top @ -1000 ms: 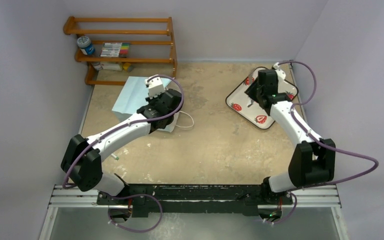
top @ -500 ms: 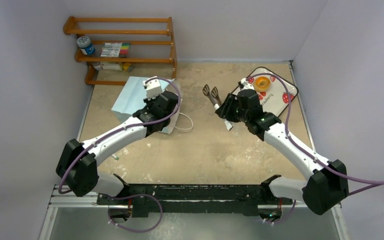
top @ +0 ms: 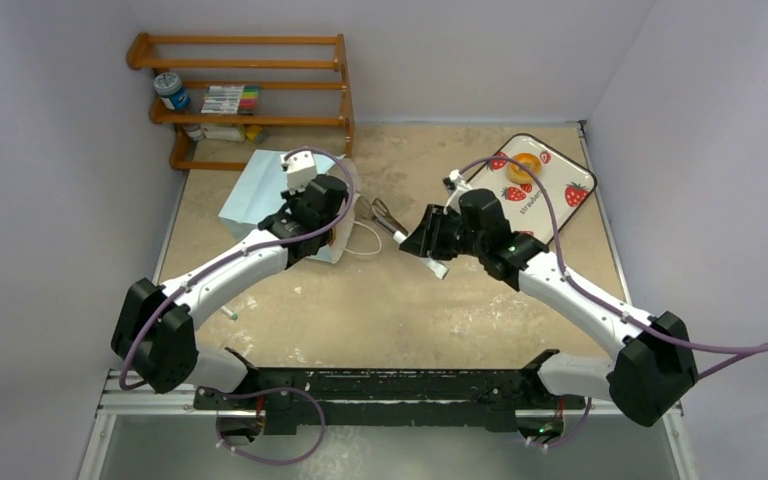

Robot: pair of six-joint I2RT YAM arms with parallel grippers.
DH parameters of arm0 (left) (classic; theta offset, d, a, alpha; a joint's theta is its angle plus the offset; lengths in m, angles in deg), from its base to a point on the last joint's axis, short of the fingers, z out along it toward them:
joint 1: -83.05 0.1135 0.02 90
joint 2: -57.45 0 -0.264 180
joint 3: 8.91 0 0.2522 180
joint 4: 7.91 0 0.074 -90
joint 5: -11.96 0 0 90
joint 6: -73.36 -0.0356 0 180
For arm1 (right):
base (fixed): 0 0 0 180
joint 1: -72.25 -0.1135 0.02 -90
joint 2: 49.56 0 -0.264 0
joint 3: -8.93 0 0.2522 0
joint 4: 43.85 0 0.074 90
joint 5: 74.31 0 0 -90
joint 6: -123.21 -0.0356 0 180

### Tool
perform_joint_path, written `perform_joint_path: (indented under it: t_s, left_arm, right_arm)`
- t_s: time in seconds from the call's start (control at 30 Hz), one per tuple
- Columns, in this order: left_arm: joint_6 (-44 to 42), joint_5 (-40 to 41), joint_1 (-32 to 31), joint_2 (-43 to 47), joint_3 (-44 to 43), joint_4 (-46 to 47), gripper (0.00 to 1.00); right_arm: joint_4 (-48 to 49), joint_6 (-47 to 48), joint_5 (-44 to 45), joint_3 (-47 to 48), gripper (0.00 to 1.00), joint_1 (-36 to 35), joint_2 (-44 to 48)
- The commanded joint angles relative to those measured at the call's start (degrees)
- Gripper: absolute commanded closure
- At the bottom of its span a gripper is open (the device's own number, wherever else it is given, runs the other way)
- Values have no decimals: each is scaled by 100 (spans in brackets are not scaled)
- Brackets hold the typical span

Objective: Take the fake bread out of the paper bag
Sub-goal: Take out the fake bread from the paper bag.

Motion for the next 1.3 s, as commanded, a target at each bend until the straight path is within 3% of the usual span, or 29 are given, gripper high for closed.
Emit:
perform_joint_path:
  t_s: [0.0,0.47,1.27]
  left_arm:
    - [-174,-191,162,139,-315,348,100]
    - [-249,-351,210,24,-558,384,100]
    - [-275,-372,210,99,-594,321,100]
  right_arm:
    - [721,-213,-744,-45,57,-112,-134]
    - [1733,-689,-1555,-342,57,-263,-902]
    - [2224,-1067,-1626,-509,55,-268,-1307]
